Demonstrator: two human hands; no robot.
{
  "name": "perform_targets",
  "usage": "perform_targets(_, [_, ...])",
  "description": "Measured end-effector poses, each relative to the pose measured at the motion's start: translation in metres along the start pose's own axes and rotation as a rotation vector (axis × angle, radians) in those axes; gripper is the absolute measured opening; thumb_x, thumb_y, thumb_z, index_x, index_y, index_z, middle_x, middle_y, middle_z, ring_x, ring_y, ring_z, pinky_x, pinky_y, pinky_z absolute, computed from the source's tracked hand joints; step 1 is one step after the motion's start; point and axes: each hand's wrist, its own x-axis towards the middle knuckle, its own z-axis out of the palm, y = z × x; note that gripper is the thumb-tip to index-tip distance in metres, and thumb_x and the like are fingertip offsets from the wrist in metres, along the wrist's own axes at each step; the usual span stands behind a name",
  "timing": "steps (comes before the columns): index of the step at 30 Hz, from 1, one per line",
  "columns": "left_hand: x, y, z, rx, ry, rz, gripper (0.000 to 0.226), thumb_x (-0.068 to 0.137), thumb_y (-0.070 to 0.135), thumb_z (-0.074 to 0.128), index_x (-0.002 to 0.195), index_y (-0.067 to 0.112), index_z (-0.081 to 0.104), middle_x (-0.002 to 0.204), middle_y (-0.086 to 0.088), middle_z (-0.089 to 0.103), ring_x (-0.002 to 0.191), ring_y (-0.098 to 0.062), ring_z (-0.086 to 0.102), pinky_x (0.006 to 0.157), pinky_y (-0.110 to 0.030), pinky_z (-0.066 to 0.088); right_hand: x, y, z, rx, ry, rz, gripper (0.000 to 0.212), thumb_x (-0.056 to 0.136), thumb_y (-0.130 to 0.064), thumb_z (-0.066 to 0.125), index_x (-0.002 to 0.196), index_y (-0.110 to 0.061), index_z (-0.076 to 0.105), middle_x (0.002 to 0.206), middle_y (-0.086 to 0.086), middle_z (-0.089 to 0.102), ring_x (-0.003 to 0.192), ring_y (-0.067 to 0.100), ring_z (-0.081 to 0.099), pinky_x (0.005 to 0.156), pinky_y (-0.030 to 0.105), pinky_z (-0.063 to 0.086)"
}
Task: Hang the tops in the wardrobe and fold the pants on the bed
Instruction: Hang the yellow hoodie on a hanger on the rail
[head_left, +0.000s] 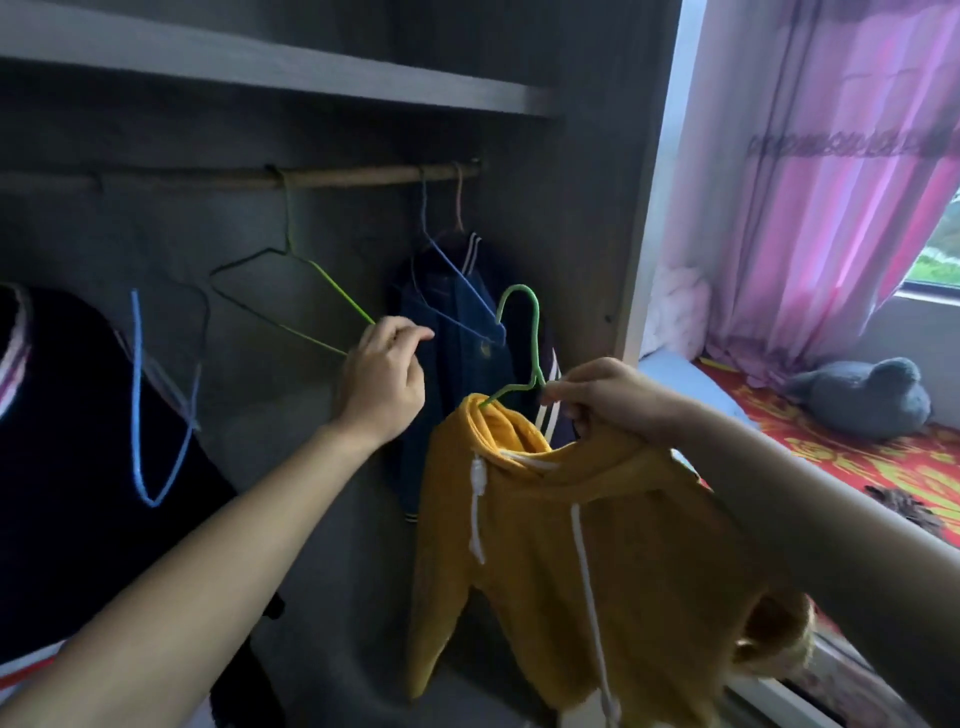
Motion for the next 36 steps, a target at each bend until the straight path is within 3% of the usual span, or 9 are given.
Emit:
perform_targets(8, [0.075,-0.041,-0.051,0.28,-0.089,-0.11,0.061,0.091,0.024,0.055,0.148,0.017,0.033,0.155,-0.012,0.029,0.143,-0.031,0.026,0.11,-0.053,0.032,0.08,-0.043,0.023,0.496,0.055,0.0,0.018,0.092,-0.013,0.058,0.097,0.0,0.07,0.073,0.006,0.062,0.07,0.019,0.058,0.07,0.033,0.052])
perform_targets(13, [0.115,-0.062,-0.068,0.432,-0.099,-0.191,0.069,0.095,0.033,0.052,0.154,0.021,0.017,0.159,-0.016,0.017,0.146,-0.035,0.017,0.117,-0.054,0.021,0.147,-0.072,0.035,0.618,0.15,-0.122,0.024,0.092,-0.012,0.058,0.112,-0.012,0.071,0.116,0.007,0.069,0.104,0.023,0.065,0.092,0.034,0.054])
perform_targets(15, [0.125,-0.072,-0.069,0.484,-0.096,-0.21,0.068,0.095,0.034,0.052,0.153,0.019,0.019,0.16,-0.017,0.014,0.147,-0.036,0.015,0.117,-0.055,0.022,0.176,-0.088,0.034,0.648,0.141,-0.17,0.029,0.093,-0.012,0.056,0.118,-0.015,0.07,0.115,0.007,0.069,0.107,0.023,0.065,0.097,0.034,0.051])
perform_targets(20, [0.146,-0.107,-0.063,0.617,-0.07,-0.26,0.078,0.089,0.035,0.058,0.154,0.02,0.017,0.163,-0.013,-0.001,0.15,-0.031,-0.005,0.119,-0.058,0.009,0.243,-0.122,0.03,0.589,0.04,-0.27,0.025,0.095,-0.016,0.057,0.117,-0.017,0.066,0.108,-0.002,0.065,0.101,0.012,0.061,0.088,0.028,0.046])
perform_targets(23, [0.148,-0.123,-0.055,0.654,-0.021,-0.331,0.087,0.082,0.032,0.066,0.154,0.018,0.019,0.163,-0.011,0.011,0.15,-0.029,0.002,0.117,-0.061,0.005,0.275,-0.129,0.04,0.516,-0.005,-0.278,0.012,0.093,-0.013,0.061,0.09,-0.023,0.067,0.095,-0.003,0.068,0.092,0.012,0.064,0.079,0.025,0.049])
perform_targets(26, [0.143,-0.134,-0.042,0.675,0.054,-0.299,0.096,0.069,0.026,0.071,0.152,0.016,0.025,0.16,-0.011,0.023,0.149,-0.029,0.013,0.116,-0.064,0.006,0.304,-0.112,0.063,0.423,-0.025,-0.249,0.012,0.088,-0.008,0.066,0.086,-0.02,0.067,0.095,0.005,0.072,0.097,0.026,0.068,0.088,0.035,0.056])
perform_targets(29, [0.14,-0.139,-0.039,0.675,0.087,-0.3,0.099,0.062,0.023,0.071,0.151,0.017,0.028,0.16,-0.01,0.023,0.15,-0.026,0.012,0.116,-0.063,0.005,0.315,-0.094,0.078,0.387,-0.02,-0.274,0.015,0.095,-0.014,0.06,0.107,-0.021,0.064,0.105,0.007,0.072,0.103,0.025,0.067,0.101,0.042,0.05])
perform_targets(32, [0.138,-0.141,-0.045,0.661,0.091,-0.238,0.099,0.059,0.021,0.068,0.15,0.017,0.03,0.16,-0.011,0.023,0.15,-0.026,0.013,0.117,-0.062,0.003,0.31,-0.088,0.076,0.225,0.047,-0.331,0.035,0.099,-0.026,0.054,0.133,-0.021,0.057,0.121,-0.002,0.064,0.116,0.017,0.058,0.105,0.033,0.043])
perform_targets(36, [0.119,-0.133,-0.041,0.407,0.189,-0.246,0.081,0.071,0.023,0.058,0.148,0.015,0.035,0.159,-0.009,0.029,0.148,-0.027,0.021,0.115,-0.058,0.021,0.283,-0.073,0.077,-0.015,0.247,-0.438,0.048,0.101,-0.033,0.051,0.146,-0.015,0.045,0.14,0.009,0.054,0.13,0.025,0.049,0.108,0.033,0.037])
